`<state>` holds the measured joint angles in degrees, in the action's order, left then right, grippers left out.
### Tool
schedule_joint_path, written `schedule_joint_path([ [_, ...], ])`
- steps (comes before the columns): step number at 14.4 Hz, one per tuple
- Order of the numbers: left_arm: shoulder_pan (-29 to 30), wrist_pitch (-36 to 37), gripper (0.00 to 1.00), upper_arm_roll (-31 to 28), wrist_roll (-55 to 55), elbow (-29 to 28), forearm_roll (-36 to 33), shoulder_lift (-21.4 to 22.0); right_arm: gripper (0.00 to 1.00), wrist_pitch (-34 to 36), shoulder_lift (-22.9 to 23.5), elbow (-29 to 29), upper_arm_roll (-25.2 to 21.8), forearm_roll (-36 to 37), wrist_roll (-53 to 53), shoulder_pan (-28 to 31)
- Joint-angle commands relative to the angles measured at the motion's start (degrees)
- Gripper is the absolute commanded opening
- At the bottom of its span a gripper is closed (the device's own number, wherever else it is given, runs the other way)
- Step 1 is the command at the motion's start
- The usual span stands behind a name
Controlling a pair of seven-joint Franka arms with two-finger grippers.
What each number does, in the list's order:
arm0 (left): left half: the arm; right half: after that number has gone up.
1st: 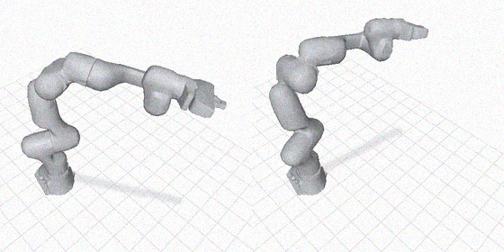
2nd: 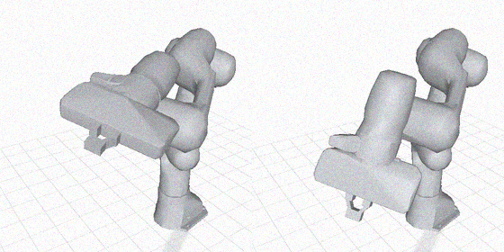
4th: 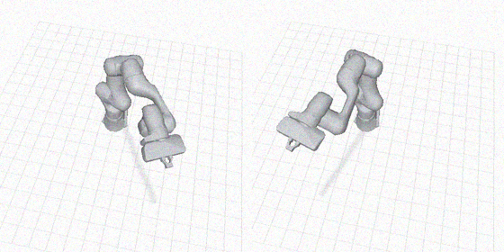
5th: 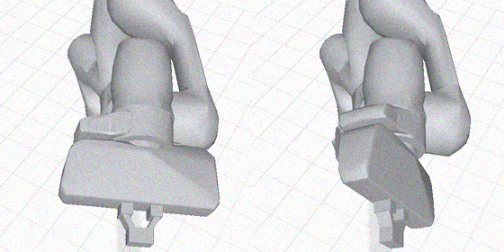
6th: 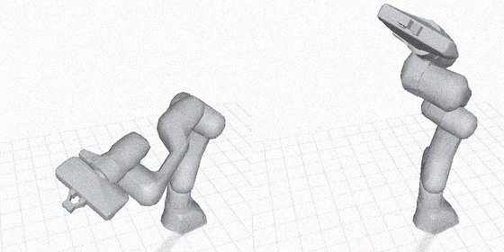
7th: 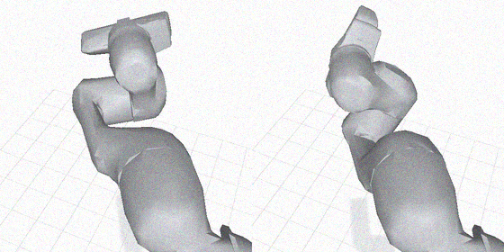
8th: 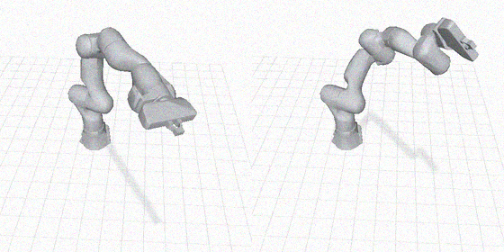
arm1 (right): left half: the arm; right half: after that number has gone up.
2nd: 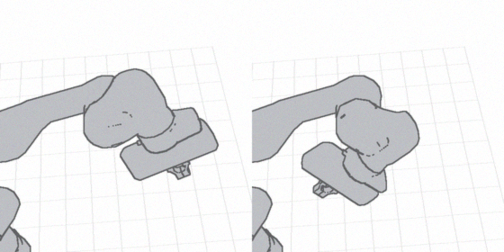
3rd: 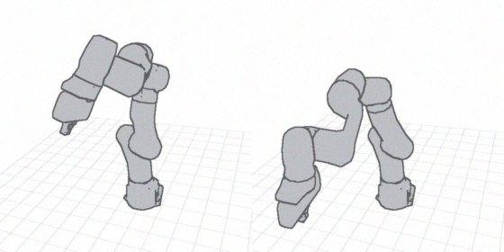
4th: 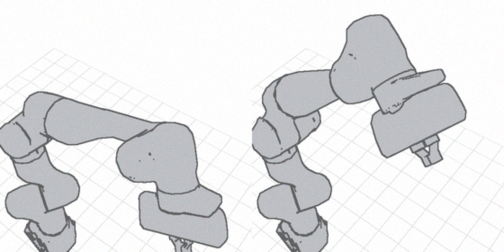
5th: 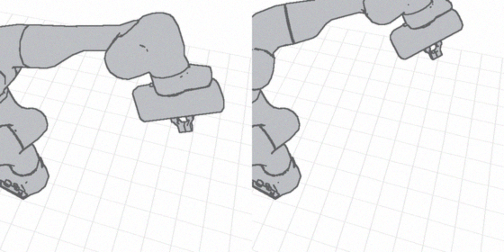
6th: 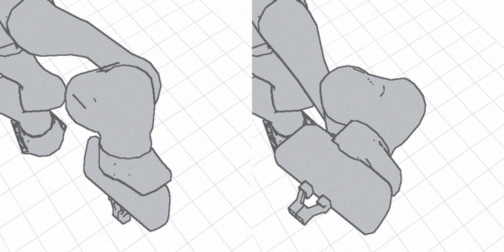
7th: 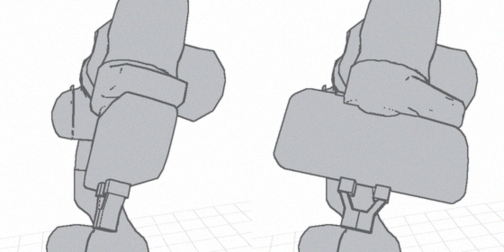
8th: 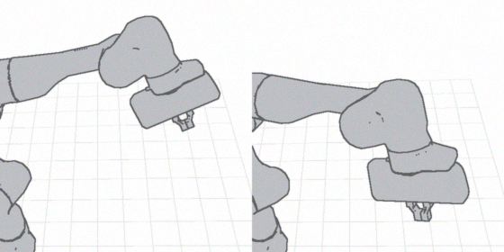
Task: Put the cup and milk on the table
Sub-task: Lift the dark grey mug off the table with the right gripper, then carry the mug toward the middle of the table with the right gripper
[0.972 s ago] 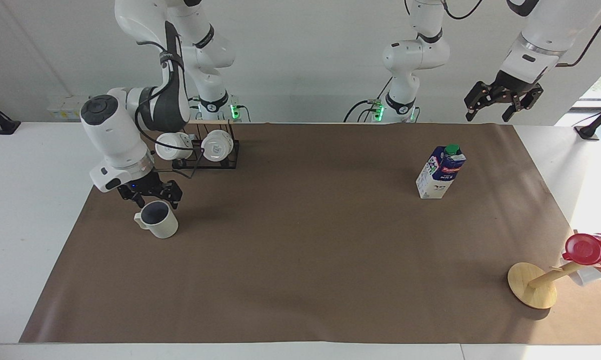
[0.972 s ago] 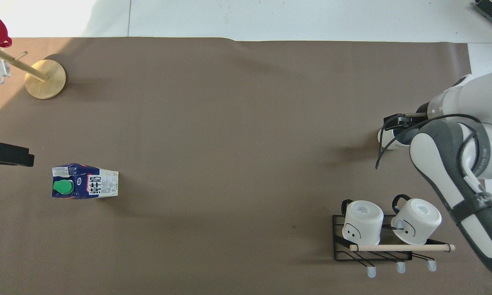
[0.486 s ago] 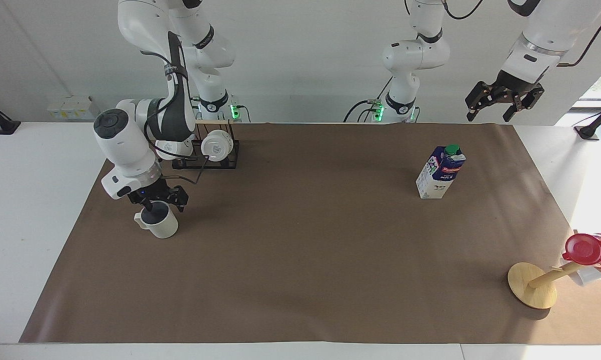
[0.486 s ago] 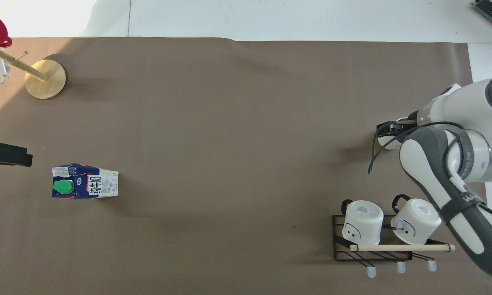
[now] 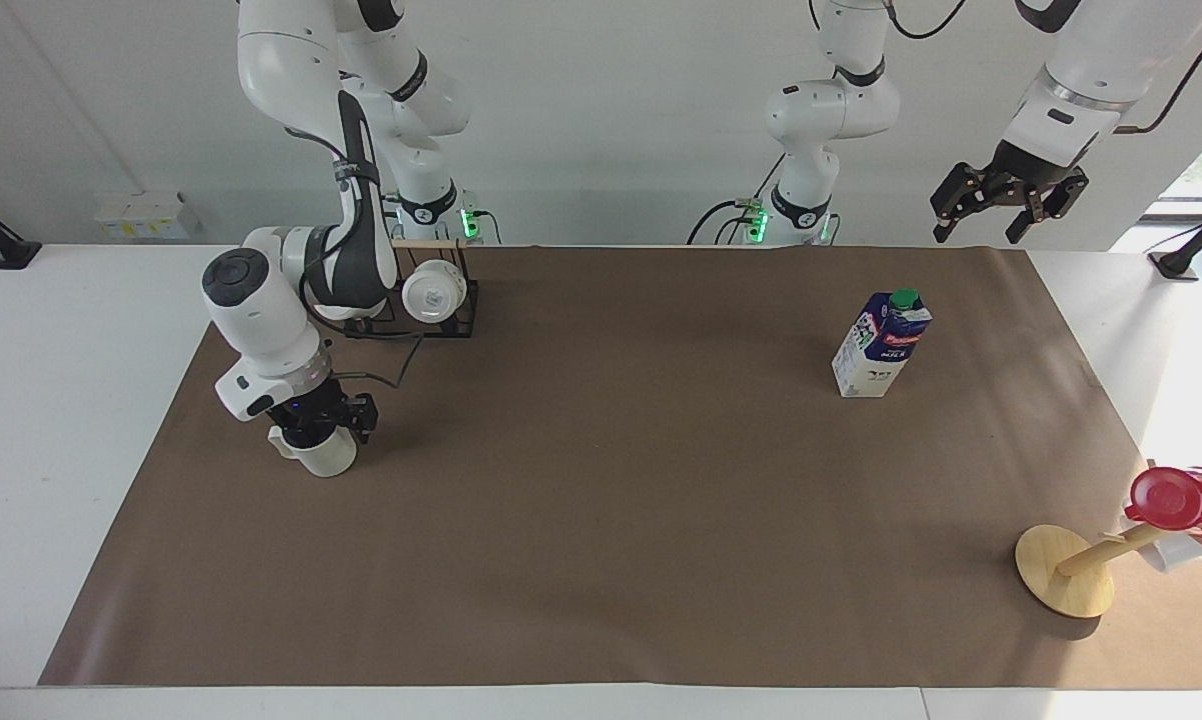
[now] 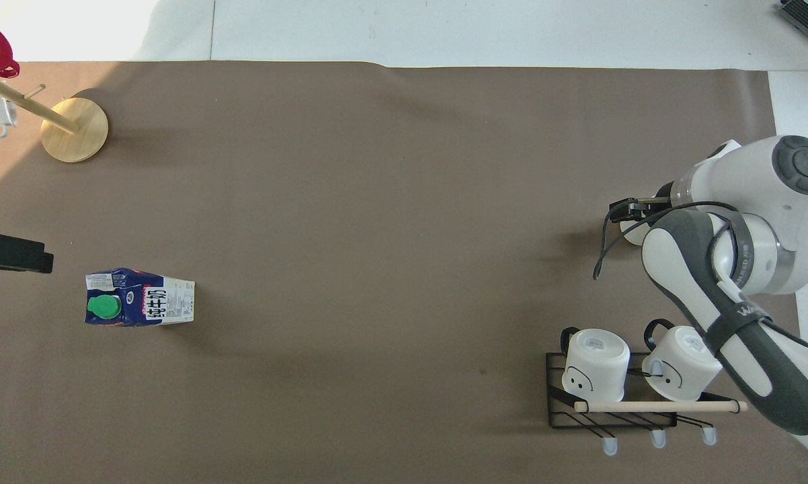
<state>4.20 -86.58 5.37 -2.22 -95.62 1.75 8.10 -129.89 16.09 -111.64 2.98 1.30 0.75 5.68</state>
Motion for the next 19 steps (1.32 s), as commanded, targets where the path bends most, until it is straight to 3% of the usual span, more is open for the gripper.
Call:
schedule_joint_path([
  [1, 0.89, 1.50, 1.00, 0.60, 0.29, 1.23, -0.87, -0.28, 0.00, 0.07, -0.45, -0.07, 0.28, -0.42, 1.62, 0.65],
  [5, 0.89, 1.50, 1.00, 0.60, 0.29, 1.32, -0.87, -0.28, 0.00, 1.65, -1.23, 1.25, 0.36, -0.42, 0.92, -0.32],
  [7, 0.89, 1.50, 1.00, 0.60, 0.20, 1.32, -0.87, -0.28, 0.00, 5.76, -1.85, 3.61, 1.07, -0.25, -0.30, -1.01],
  [12, 0.89, 1.50, 1.00, 0.60, 0.29, 1.32, -0.87, -0.28, 0.00, 15.18, -2.73, 9.77, 0.98, 1.60, -10.66, -8.91],
  [17, 0.89, 1.50, 1.00, 0.60, 0.20, 1.23, -0.87, -0.28, 0.00, 15.02, -3.87, 8.90, 1.95, 0.28, -15.59, -16.04],
  [19, 0.89, 1.50, 1.00, 0.60, 0.29, 1.32, -0.87, -0.28, 0.00, 13.26, -4.14, 8.64, 2.03, 0.20, -23.30, -20.07],
])
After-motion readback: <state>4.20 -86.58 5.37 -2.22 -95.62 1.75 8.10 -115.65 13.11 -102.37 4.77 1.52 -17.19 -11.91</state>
